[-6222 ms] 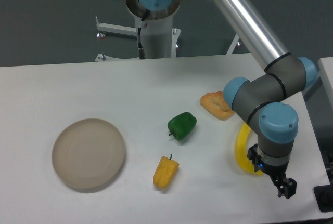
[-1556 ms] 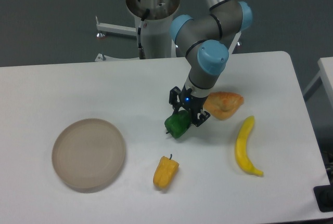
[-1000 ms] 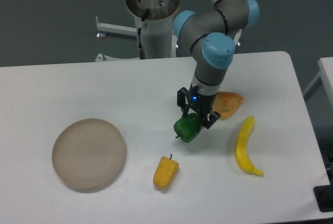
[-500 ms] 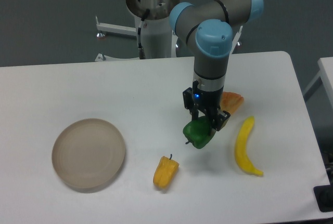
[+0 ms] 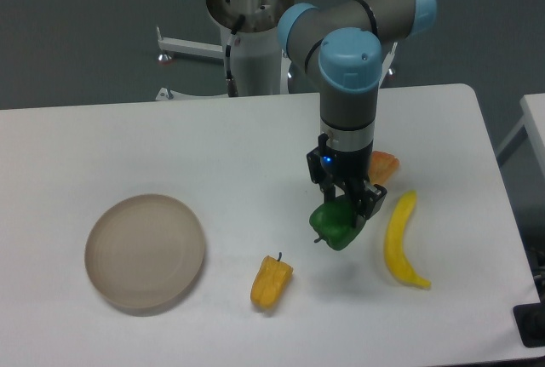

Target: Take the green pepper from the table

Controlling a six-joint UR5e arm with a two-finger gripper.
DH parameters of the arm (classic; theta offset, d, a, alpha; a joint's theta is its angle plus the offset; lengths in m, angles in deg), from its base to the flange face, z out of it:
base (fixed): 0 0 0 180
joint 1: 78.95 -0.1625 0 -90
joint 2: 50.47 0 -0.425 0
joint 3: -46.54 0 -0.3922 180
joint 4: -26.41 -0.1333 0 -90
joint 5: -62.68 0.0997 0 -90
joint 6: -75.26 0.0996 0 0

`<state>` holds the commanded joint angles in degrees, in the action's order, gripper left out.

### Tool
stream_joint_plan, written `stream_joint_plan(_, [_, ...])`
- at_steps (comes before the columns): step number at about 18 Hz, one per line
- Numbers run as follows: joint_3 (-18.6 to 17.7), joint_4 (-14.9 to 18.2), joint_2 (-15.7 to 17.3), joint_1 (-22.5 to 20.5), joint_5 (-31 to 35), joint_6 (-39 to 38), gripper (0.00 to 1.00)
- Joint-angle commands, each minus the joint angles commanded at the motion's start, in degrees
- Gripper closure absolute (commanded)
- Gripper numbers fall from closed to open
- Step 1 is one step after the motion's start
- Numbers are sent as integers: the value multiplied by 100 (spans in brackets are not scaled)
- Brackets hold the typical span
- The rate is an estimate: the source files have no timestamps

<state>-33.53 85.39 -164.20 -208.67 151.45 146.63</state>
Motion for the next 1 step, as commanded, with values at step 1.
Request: stream_joint_plan(1, [0,-9,0,0,0,0,63])
